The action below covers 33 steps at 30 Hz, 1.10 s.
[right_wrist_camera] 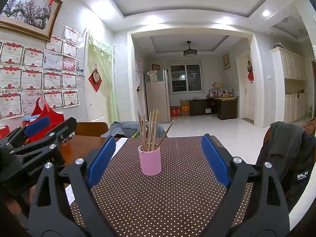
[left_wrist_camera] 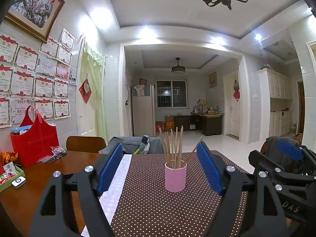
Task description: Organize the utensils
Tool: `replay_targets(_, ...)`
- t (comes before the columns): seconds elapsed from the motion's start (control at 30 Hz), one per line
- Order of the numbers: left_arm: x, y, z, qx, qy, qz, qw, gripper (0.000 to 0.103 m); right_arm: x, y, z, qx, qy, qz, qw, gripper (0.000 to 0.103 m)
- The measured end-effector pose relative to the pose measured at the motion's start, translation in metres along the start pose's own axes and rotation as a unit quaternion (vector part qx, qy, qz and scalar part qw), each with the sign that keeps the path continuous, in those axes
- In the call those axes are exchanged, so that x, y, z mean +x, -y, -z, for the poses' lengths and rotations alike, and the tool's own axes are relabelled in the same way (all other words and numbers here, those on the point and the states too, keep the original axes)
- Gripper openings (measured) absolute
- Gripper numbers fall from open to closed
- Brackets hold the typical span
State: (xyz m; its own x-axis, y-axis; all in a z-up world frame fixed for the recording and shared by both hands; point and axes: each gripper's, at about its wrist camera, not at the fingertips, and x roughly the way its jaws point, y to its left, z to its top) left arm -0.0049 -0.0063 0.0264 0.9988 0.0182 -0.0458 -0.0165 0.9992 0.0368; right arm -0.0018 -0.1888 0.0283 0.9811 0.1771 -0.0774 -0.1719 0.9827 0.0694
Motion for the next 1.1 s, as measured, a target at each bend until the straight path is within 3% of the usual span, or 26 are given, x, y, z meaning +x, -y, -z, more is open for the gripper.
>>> replay_targets(0.8, 0.001, 0.0, 0.0, -0.003, -0.003, 0.003, 1.0, 0.076, 0.0, -0.004, -0.002, 0.003, 0.0, 0.0, 1.0, 0.088)
replay_targets(1.1, 0.012, -0.001, 0.009, -0.009, -0.027, 0.012, 0.9995, 0.076, 0.009, 0.0, 0.007, 0.004, -0.013, 0.004, 1.0, 0.088)
